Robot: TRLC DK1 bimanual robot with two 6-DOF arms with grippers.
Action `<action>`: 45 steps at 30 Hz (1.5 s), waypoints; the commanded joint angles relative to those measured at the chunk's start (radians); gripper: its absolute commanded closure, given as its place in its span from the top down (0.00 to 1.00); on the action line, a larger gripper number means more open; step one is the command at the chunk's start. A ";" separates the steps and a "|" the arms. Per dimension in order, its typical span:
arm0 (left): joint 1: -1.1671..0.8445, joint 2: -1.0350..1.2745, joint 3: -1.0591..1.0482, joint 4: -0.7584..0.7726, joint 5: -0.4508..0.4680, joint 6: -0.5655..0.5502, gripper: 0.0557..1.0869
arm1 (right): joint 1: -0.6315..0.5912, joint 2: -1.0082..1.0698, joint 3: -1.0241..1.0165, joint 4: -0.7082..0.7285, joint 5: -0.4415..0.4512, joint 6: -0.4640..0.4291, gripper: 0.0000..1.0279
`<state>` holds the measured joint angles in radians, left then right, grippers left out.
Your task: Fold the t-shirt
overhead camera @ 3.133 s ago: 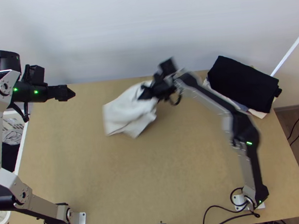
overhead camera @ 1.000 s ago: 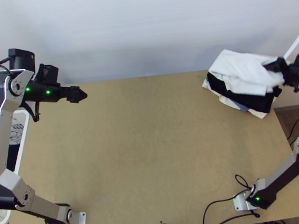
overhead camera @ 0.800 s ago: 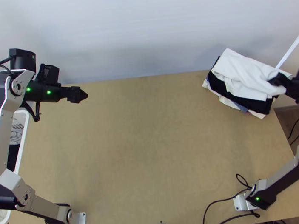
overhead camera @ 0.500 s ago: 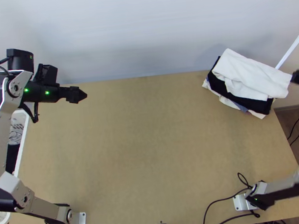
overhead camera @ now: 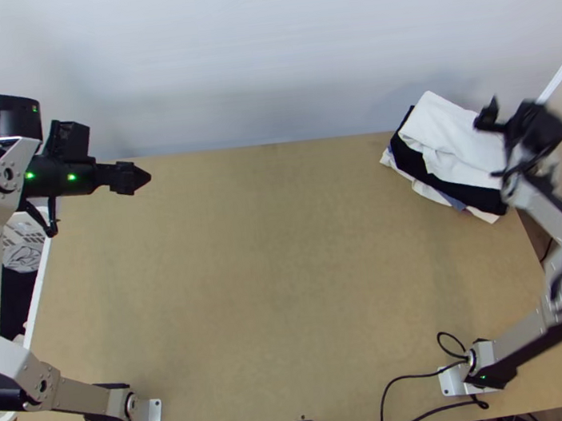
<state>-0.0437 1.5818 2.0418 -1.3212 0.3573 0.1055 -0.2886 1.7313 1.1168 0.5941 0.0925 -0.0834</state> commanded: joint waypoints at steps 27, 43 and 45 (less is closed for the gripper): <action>0.013 -0.085 -0.002 -0.036 -0.023 -0.020 0.96 | 0.215 0.005 0.066 0.274 0.154 -0.102 0.96; 0.068 -0.123 -0.002 -0.044 -0.024 -0.024 0.96 | 0.250 0.580 0.359 0.291 0.253 -0.101 0.96; 0.071 -0.125 -0.002 -0.049 -0.026 -0.018 0.96 | 0.250 0.591 0.373 0.291 0.259 -0.098 0.96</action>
<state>0.0181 1.4857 2.0418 -1.3476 0.3355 0.0898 -0.0200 2.2726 1.4620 0.8845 0.3260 -0.1730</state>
